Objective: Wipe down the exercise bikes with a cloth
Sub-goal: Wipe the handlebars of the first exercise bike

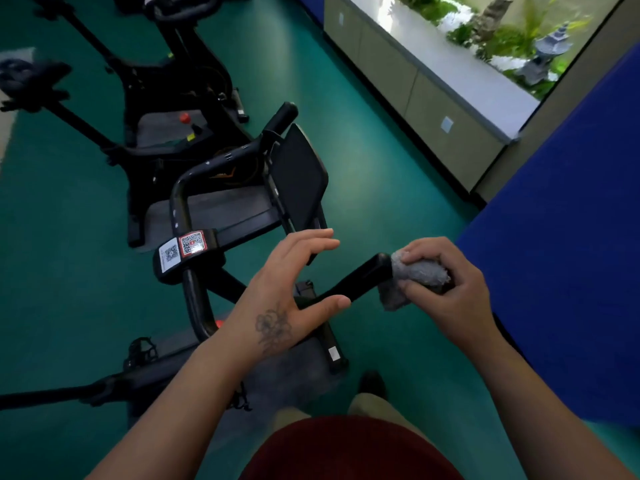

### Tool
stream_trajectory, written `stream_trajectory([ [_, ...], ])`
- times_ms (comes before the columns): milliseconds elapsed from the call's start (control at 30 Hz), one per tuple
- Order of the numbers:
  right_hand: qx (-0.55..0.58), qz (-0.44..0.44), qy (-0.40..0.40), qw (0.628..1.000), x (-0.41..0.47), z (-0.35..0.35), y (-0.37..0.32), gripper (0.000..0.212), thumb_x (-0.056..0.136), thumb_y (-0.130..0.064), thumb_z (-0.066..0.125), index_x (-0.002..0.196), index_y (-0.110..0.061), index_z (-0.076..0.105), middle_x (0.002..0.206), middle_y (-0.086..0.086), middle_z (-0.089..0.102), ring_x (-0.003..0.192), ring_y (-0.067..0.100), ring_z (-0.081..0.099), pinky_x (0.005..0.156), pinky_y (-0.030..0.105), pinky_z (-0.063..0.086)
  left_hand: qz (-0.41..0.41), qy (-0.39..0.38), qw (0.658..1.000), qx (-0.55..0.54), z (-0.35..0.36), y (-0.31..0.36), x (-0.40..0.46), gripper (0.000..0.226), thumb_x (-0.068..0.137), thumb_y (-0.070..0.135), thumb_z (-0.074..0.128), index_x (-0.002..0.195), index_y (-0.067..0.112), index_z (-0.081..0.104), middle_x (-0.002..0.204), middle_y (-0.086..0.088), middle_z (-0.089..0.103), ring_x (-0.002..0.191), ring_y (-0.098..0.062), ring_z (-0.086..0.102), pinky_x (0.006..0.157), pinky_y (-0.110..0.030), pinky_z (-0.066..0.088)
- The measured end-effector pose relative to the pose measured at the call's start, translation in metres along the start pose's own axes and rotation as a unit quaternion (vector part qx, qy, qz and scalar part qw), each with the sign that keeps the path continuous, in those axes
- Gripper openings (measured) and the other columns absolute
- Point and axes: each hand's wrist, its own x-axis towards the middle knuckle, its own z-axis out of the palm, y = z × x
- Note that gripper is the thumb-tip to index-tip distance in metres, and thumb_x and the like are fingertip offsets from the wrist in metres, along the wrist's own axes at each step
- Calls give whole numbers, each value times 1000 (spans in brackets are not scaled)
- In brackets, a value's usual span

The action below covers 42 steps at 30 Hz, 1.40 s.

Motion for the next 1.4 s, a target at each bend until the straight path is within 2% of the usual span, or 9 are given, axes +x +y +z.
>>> stream_trajectory([
  [133,-23,71,54,996,-13,7,-6,22,83,-13,80,102,-12,71,104,5,69,96,21,66,81,43,54,15,-27,999,-19,-2,-7,-6,67,90,47,83,148,31,54,162,21,40,153,-9,39,122,-37,38],
  [300,-62,29,95,993,-13,19,-20,22,87,-8,86,106,-11,74,109,9,68,104,28,66,89,49,54,34,-39,998,-33,-5,-12,-6,69,88,47,83,149,30,54,162,19,40,152,-4,39,122,-34,36],
  [500,-66,55,78,993,-37,13,-14,24,89,-7,82,109,-13,70,115,1,67,109,19,65,93,41,54,31,-28,998,-42,-4,-13,-7,70,88,48,84,148,28,54,160,16,42,152,-7,39,122,-26,33],
  [633,45,174,130,975,-37,9,-9,24,93,-13,77,110,-13,60,103,-18,63,94,4,62,82,24,51,25,-3,999,-24,0,-9,-7,68,88,49,84,146,28,57,158,17,44,150,-5,41,120,-23,32],
  [800,167,187,119,961,-30,5,-9,31,89,-30,78,107,-15,59,98,-14,63,93,9,60,83,32,53,9,-3,1000,-6,2,-3,-6,68,86,46,87,145,30,58,156,16,45,148,-6,44,120,-17,32],
  [1000,276,270,106,916,-26,4,1,47,84,-45,82,102,-18,48,92,-3,57,86,18,60,60,38,59,-5,3,1000,-14,-1,1,-2,70,82,43,89,144,26,61,151,10,51,146,-16,48,122,-48,42],
  [1167,292,285,98,908,-38,11,1,87,48,-65,98,110,-24,53,101,-7,69,95,16,69,69,46,64,5,-9,1000,-13,-3,0,-2,68,84,50,89,143,30,61,153,12,49,147,-13,46,122,-41,40],
  [1267,304,278,115,904,-48,22,-6,78,60,-70,91,110,-24,54,100,-7,69,95,15,68,74,44,63,21,-23,999,-11,-6,-5,0,67,83,52,84,142,33,61,152,14,48,148,-11,45,118,-28,36],
  [1400,289,270,187,899,-53,48,-20,37,101,-54,50,102,-18,56,92,-4,64,86,15,61,69,35,58,62,-45,997,-28,-15,-16,1,67,83,51,87,141,31,63,152,14,47,148,-11,45,117,-11,30],
])
